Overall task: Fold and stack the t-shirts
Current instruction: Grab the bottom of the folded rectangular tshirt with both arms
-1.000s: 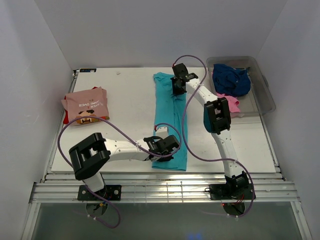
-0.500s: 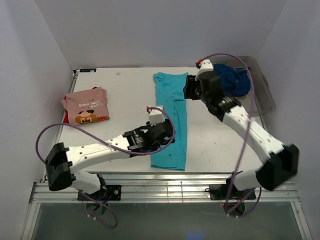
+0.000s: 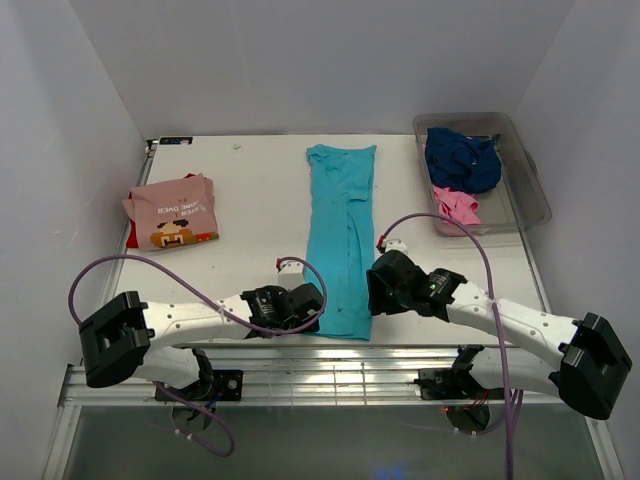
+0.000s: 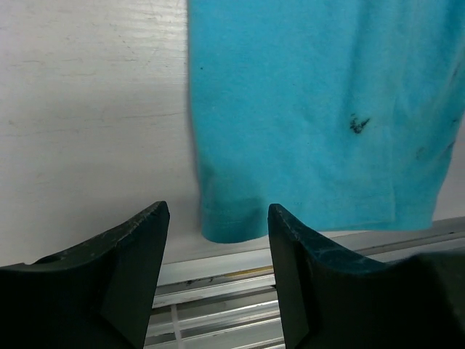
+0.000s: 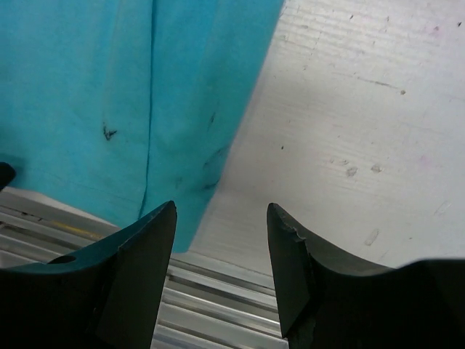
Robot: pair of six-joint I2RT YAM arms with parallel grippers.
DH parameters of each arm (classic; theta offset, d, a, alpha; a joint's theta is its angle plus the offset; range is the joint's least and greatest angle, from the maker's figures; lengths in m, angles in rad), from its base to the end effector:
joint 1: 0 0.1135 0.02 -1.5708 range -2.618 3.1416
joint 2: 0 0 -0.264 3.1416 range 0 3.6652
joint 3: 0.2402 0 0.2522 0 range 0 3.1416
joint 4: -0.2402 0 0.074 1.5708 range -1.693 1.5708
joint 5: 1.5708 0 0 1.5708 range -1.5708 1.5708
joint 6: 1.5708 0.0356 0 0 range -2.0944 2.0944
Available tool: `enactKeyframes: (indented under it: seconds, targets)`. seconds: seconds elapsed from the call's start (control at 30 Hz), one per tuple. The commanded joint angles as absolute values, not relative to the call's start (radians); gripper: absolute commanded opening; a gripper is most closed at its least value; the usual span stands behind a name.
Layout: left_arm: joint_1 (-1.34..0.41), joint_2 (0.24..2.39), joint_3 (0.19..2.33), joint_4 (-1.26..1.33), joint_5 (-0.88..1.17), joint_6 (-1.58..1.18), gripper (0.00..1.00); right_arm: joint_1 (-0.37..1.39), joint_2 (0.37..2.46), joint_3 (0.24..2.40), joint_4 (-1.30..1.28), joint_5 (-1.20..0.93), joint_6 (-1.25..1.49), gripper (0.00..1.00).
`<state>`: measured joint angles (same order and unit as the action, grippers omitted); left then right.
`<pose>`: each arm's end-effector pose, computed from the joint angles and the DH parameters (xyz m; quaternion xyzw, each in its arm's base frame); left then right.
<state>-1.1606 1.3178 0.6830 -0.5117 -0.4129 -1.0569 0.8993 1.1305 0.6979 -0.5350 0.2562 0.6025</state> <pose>0.1051 -0.2058 0.1750 0.0065 0.9578 -0.0952 0.2712 0.1418 0.1639 0.2148 -0.1025 0.9422 0.1118 0.2986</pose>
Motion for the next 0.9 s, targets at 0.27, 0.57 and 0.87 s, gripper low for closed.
enactKeyframes:
  seconds: [0.27,0.57,0.87]
  targets:
    - [-1.178,1.298,0.641,-0.434,-0.328,-1.143,0.67,1.072,1.101,0.594,-0.476,0.244,0.890,0.60]
    - [-1.178,1.284,0.603,-0.437,-0.371,-1.170,0.67,1.144,1.200,0.574,-0.390,0.271,0.902,0.59]
    - [-1.178,1.324,0.600,-0.428,-0.379,-1.166,0.66,1.144,1.210,0.571,-0.380,0.281,0.897,0.58]
